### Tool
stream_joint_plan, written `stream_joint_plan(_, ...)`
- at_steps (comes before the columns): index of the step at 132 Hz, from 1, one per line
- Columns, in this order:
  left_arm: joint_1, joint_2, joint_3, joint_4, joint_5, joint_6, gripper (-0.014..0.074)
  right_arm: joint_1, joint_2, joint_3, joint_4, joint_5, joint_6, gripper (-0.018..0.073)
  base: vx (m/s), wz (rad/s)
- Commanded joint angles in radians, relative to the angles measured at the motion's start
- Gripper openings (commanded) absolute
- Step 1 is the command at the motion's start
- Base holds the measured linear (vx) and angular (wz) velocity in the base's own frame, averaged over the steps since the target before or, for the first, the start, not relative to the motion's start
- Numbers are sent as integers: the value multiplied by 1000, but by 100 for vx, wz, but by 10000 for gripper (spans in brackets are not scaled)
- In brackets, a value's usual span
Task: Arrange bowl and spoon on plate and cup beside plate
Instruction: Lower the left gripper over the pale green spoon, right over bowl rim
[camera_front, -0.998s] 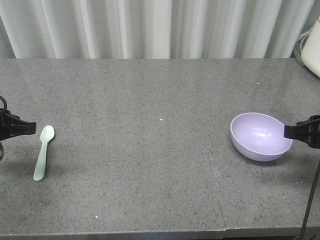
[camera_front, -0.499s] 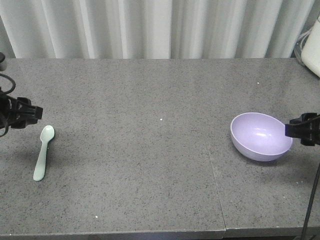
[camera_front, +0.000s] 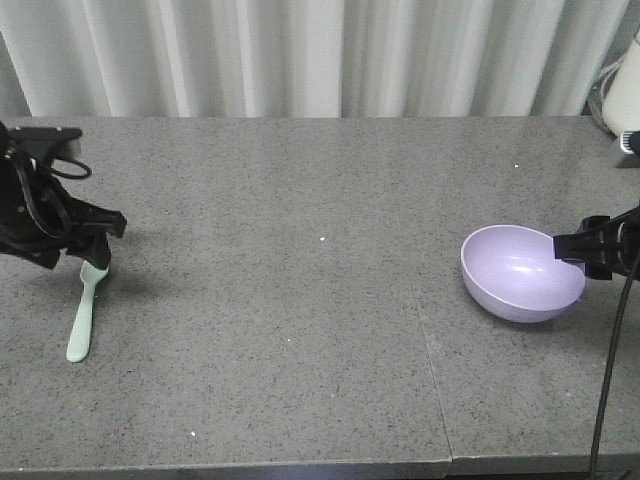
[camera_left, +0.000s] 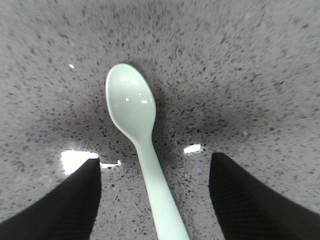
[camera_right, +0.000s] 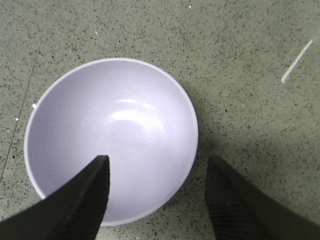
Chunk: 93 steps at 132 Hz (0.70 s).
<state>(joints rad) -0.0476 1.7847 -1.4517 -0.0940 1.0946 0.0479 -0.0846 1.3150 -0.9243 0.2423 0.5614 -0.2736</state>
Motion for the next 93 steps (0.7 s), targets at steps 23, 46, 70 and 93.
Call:
stream_joint_plan(23,-7,40,-35,-15,8,-56,460,-5,-13,-37,0,-52,-8,425,0,0)
stream_joint_plan(46,-7,54,-35,-15,6,-62,444,-5,-13,-37,0,-56,-8,425,0,0)
stream_joint_plan(70,-7,71,-35,-11,0,-85,391,-5,-13,-37,0,-58,-8,425,0,0)
stream_joint_plan(93,-7,76,-35,-13,6,-88,334,-5,-13,-37,0,-63,-8,425,0,0)
